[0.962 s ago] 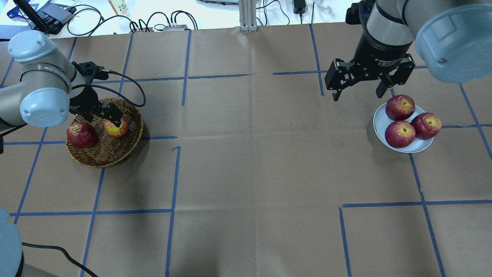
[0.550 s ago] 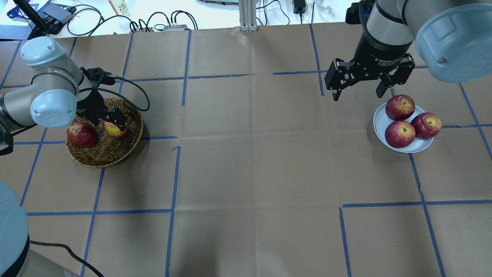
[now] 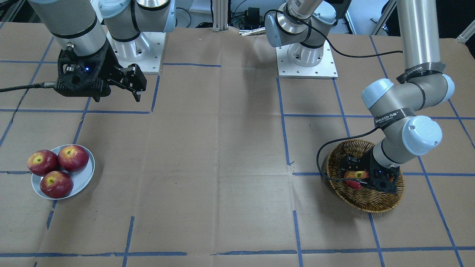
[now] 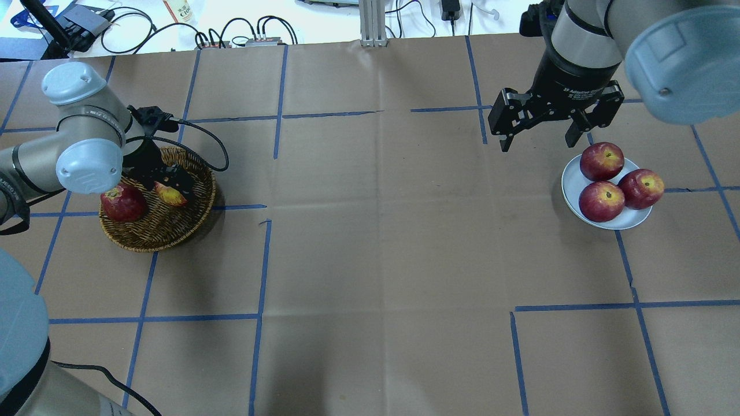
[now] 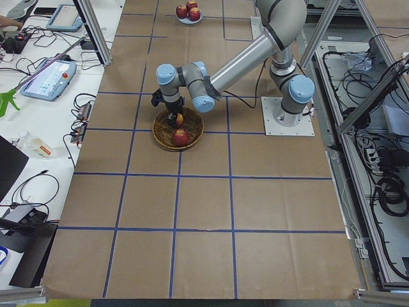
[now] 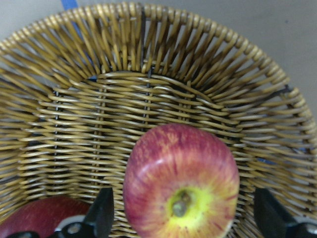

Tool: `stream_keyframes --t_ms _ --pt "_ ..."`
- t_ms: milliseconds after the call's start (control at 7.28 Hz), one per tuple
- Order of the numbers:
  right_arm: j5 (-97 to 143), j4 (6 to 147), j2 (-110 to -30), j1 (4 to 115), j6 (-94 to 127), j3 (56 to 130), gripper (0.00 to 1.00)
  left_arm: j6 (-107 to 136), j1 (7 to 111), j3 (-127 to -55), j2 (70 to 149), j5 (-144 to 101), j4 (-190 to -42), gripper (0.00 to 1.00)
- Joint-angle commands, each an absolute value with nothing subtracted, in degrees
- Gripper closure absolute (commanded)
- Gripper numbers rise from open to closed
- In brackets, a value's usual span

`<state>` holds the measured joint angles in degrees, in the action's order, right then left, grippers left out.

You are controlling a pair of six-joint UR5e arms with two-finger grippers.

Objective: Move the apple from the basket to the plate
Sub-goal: 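Lower the left gripper over the yellow-red apple in the basket, then close the left gripper on the yellow-red apple and lift it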

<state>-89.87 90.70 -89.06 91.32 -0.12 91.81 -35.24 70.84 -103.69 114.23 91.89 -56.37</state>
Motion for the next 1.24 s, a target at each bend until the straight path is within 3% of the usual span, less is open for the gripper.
stream_keyframes --t_ms 0,412,824,1099 --pt "-89.82 90.7 -89.12 91.32 -0.17 91.85 0.0 -34.89 70.84 -103.01 114.78 91.93 -56.34 0.33" --pt "-89.91 90.7 -89.12 91.32 -0.18 91.85 0.0 -30.44 73.89 -99.86 112.77 91.76 -57.82 0.37" --pt "-89.82 90.7 -89.21 91.32 -0.09 91.85 0.0 -9.12 86.88 -99.32 106.89 91.76 -66.08 0.37" --pt "-89.82 90.7 -89.12 91.32 -0.18 91.93 0.0 5.29 96.81 -99.32 107.48 89.41 -65.92 0.37"
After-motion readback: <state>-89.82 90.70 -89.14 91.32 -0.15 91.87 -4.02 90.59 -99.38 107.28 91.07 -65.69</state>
